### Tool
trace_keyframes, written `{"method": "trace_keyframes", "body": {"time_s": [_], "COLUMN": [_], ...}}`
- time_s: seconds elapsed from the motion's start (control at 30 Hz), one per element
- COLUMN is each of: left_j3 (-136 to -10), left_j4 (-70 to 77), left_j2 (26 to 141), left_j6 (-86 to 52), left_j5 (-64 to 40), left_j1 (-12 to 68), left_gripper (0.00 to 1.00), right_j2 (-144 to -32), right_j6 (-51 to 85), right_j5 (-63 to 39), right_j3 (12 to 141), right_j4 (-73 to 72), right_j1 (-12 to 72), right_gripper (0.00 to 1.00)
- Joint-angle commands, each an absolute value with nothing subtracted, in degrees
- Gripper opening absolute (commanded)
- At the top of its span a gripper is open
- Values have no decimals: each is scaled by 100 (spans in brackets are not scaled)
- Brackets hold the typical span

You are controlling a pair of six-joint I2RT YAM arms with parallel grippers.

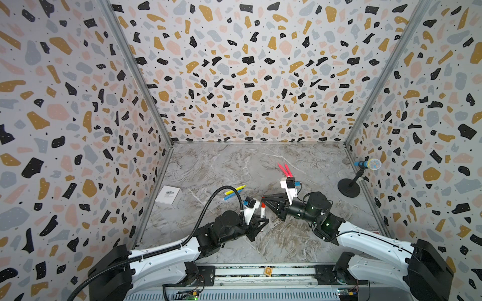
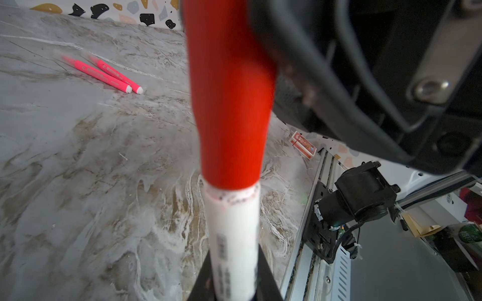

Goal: Insert pens into pen caps
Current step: Put on the pen cap to the pen.

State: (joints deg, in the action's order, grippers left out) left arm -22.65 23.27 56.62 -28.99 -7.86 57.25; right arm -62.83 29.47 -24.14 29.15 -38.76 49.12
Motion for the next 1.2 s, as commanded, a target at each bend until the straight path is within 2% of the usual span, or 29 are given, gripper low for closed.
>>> {"method": "trace_keyframes", "body": {"time_s": [0.0,0.43,0.57,0.8,1.17], "left_j3": [-2920,-2993,-3091,-3200,-3268], "left_j4": [4473,4175,4223,4289,3822], "left_j2": [5416,5088,5092,5289,5116], "left_j6": [-2910,-2822,-2800,-2777,-2420], "left_j5": [-223,-111,-470,-913,-738], "left_j1": [5316,4742,4559,4543,4542], "left_gripper": [0,0,0,0,0], "right_j2": [-6638,-6524,-6590,-7026,-7307], "right_j6": [2807,2480,2455,2230,1706], "right_j5": [-3731,-3912,-4108,-4143,-4135], "right_j3": [2461,2388,2277,2613,3110], "right_j4": [-2360,-1594,-1652,-1359,-299], "right_j1": [5435,5519,5603,5624,5625], "right_gripper": [0,0,0,0,0]}}
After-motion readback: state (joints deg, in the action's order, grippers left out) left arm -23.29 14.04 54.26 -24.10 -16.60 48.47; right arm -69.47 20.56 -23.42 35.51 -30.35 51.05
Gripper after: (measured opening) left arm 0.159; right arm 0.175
